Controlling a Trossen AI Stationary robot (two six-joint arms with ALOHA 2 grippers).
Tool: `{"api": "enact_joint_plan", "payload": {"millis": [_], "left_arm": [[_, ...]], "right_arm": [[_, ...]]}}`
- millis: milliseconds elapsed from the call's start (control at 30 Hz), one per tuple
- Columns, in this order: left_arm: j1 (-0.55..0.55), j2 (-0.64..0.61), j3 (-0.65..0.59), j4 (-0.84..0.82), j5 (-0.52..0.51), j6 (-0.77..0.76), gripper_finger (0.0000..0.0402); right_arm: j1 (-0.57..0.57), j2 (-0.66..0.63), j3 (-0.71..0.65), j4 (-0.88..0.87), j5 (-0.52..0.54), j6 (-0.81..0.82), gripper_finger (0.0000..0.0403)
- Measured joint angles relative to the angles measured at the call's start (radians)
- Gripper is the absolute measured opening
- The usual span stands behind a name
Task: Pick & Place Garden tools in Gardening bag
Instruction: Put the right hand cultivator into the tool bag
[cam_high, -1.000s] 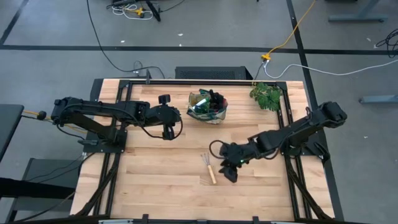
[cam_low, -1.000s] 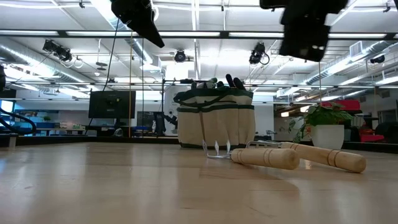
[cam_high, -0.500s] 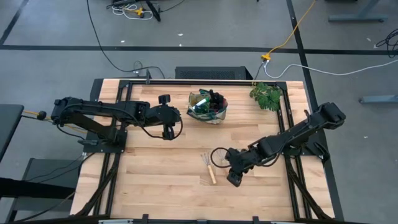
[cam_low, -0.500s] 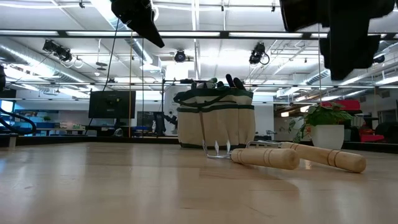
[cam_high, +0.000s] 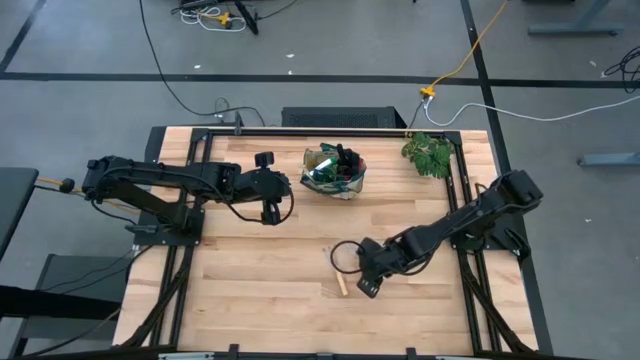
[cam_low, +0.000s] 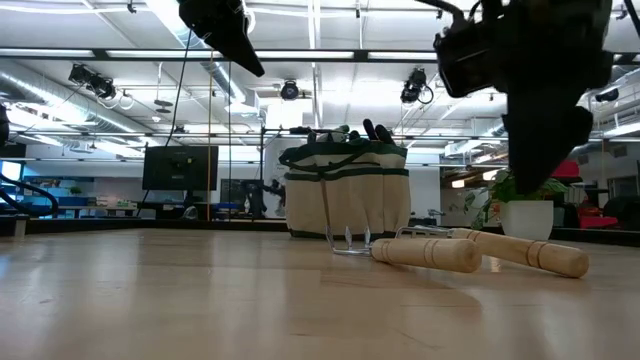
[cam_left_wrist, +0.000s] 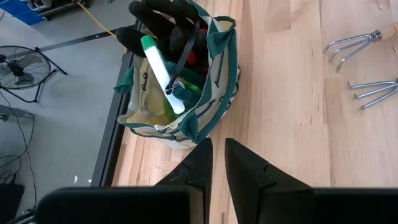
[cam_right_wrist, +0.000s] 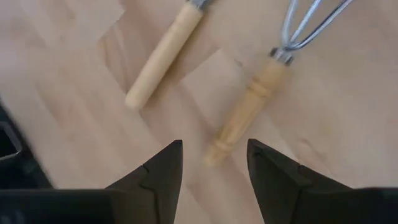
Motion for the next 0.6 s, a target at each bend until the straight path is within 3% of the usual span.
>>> {"api": "enact_joint_plan", "payload": {"millis": [600], "left_arm": [[0.0,0.0,0.0,0.0,0.0,0.0,0.0048]], "right_arm": [[-0.067,0.105,0.0,0.005,0.091,0.02,0.0178]]}}
